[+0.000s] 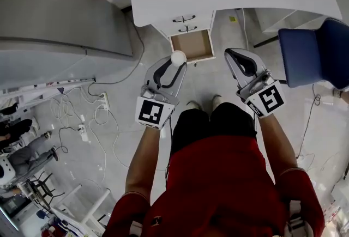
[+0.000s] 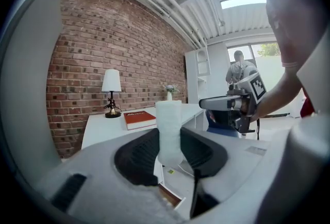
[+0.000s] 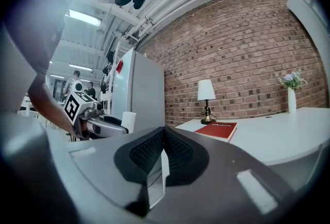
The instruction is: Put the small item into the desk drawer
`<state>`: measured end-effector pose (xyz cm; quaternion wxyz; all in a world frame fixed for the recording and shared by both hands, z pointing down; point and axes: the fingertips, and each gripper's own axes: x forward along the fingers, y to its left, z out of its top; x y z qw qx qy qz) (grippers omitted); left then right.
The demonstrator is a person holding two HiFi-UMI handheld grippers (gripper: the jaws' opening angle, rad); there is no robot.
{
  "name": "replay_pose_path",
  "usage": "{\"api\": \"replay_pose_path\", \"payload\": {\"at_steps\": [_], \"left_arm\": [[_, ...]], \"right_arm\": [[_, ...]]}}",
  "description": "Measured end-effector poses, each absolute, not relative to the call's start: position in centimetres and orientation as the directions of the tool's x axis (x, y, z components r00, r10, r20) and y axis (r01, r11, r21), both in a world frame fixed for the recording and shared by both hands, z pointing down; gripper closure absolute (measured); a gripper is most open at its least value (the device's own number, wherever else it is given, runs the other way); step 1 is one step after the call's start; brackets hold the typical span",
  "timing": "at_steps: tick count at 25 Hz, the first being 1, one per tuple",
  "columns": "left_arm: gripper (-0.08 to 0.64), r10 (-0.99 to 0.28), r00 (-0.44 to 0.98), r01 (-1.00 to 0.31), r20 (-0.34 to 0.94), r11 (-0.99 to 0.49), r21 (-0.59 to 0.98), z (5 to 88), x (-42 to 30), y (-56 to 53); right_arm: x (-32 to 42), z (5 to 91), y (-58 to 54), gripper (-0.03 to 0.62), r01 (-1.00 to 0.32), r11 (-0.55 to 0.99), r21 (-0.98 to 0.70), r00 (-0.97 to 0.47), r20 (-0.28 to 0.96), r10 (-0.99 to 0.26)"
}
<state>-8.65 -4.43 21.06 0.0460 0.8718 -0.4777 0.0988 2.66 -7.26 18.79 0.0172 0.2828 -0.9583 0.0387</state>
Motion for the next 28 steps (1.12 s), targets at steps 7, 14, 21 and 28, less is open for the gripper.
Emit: {"api": "replay_pose_path", "payload": {"at_steps": [7, 14, 21, 28], "left_arm": [[0.431, -0.801, 0.54, -0.827, 0.259, -0.562, -0.011, 28.2, -9.9, -7.3], [0.431, -0.781, 0.544, -0.816, 0.307, -0.578, -0.023, 35.0, -11.0, -9.4], [0.431, -0.763, 0.553, -0.805, 0.336, -0.592, -0.02, 42.7, -11.0, -11.0], [0.431, -0.741, 0.556, -0.792, 0.376, -0.61, -0.031, 50.6, -11.5, -12.3]], "right_arm": [[2.1, 25.1, -10.2, 0.581, -0.552, 0.832, -0.056, -0.833, 0.087, -0.546], [1.3, 31.0, -12.1, 0.581, -0.536, 0.843, -0.044, -0.842, 0.107, -0.529], [0.4, 38.4, -13.8, 0.581, -0.506, 0.862, -0.025, -0.857, 0.127, -0.5], [-0.9, 45.2, -14.9, 0.581, -0.474, 0.881, -0.005, -0.872, 0.14, -0.468]]}}
